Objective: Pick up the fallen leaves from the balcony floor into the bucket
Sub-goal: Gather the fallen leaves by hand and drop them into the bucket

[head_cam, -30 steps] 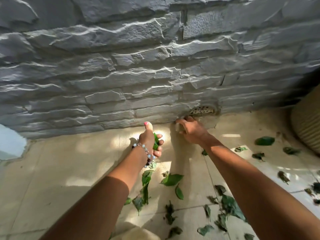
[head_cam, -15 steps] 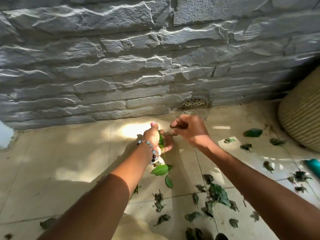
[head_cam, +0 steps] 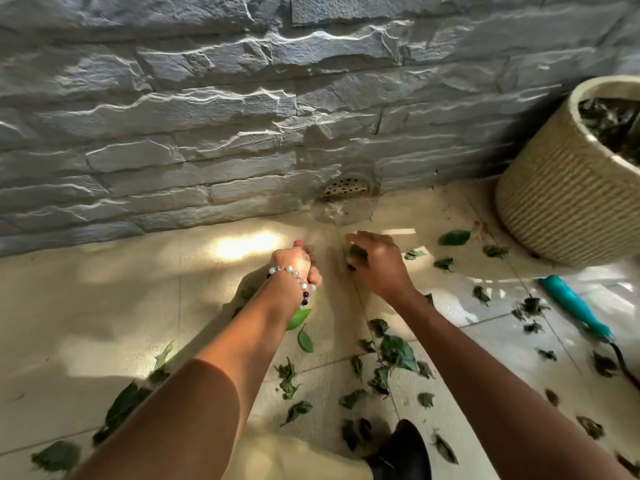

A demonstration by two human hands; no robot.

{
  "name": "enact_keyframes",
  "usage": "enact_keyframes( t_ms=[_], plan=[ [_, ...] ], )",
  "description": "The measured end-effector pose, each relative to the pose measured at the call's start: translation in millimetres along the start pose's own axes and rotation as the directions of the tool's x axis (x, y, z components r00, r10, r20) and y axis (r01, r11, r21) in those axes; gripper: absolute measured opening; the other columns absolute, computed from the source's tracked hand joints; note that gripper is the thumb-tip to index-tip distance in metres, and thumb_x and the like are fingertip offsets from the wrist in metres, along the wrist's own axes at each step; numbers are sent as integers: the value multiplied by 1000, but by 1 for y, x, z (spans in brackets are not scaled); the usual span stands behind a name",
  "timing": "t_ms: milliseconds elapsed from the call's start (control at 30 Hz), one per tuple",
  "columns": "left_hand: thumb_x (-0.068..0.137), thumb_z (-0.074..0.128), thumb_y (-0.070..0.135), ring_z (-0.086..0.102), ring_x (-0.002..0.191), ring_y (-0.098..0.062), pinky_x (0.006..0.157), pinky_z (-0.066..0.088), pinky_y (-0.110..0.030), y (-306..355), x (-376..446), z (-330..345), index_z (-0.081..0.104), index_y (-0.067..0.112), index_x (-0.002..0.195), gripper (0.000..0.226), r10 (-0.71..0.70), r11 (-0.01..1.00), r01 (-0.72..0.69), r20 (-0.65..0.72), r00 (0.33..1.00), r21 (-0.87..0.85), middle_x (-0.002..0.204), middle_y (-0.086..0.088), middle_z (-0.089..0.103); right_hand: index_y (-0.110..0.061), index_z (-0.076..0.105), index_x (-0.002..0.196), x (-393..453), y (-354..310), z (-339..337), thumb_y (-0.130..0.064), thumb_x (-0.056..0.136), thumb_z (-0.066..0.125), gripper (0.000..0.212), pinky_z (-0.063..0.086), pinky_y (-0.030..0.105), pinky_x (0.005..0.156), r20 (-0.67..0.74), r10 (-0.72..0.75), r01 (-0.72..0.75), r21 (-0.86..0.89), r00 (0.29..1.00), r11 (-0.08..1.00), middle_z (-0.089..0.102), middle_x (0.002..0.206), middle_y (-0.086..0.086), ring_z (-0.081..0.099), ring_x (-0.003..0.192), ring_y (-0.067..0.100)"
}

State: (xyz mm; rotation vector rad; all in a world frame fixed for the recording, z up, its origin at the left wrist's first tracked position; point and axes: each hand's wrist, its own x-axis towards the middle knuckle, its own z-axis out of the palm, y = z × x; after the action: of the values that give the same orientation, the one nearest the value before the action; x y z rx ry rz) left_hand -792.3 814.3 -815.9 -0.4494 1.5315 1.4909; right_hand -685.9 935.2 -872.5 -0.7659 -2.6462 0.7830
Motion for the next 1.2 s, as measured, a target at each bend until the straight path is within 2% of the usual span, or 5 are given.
enact_keyframes(
  t_ms=[267, 467, 733, 900, 1200],
  plan=[
    [106, 33, 25, 33, 26, -10, 35, 23, -8, -25, 11, 0, 44, 9, 74, 37, -40, 980, 48, -47, 998, 193, 62, -4, 45, -5, 71, 109, -28, 1, 16, -6, 88, 56, 26, 51, 35, 81, 187, -168, 221, -316, 968, 923, 68, 109, 13, 55, 106, 30],
    [102, 44, 23, 68, 84, -32, 66, 58, -34, -38, 16, 28, 60, -5, 110, 33, -37, 986, 52, -97, 995, 158, 100, -21, 65, -18, 76, 86, -38, -29, -22, -6, 79, 76, 13, 58, 26, 74, -47, 392, -293, 585, 919, 756, 75, 81, -3, 70, 71, 9],
    [104, 39, 21, 51, 127, -34, 82, 44, -28, -53, 10, 67, 46, -5, 138, 43, 9, 969, -12, 14, 1000, 247, 139, -20, 51, -6, 74, 94, -58, -15, -57, -15, 91, 62, 15, 47, 31, 77, 275, -38, -21, 210, 961, 977, 71, 97, 8, 61, 87, 18],
    [106, 36, 30, 47, 28, -11, 30, 26, -11, -57, 14, 82, 51, 7, 73, 43, -95, 988, 90, 29, 995, 124, 39, -4, 54, -14, 72, 107, -41, 23, -102, -27, 94, 60, 22, 53, 26, 79, 161, 321, -354, 565, 933, 746, 72, 105, -4, 64, 94, 6],
    [104, 31, 45, 24, 23, -5, 34, 16, -4, -50, 21, 90, 47, 15, 70, 48, -184, 980, 172, 131, 974, 95, 35, 7, 33, -30, 43, 140, -4, 130, -91, -46, 93, 54, 52, 28, 58, 111, 51, 645, -614, -257, 762, 746, 34, 146, 13, 35, 133, 40]
  ],
)
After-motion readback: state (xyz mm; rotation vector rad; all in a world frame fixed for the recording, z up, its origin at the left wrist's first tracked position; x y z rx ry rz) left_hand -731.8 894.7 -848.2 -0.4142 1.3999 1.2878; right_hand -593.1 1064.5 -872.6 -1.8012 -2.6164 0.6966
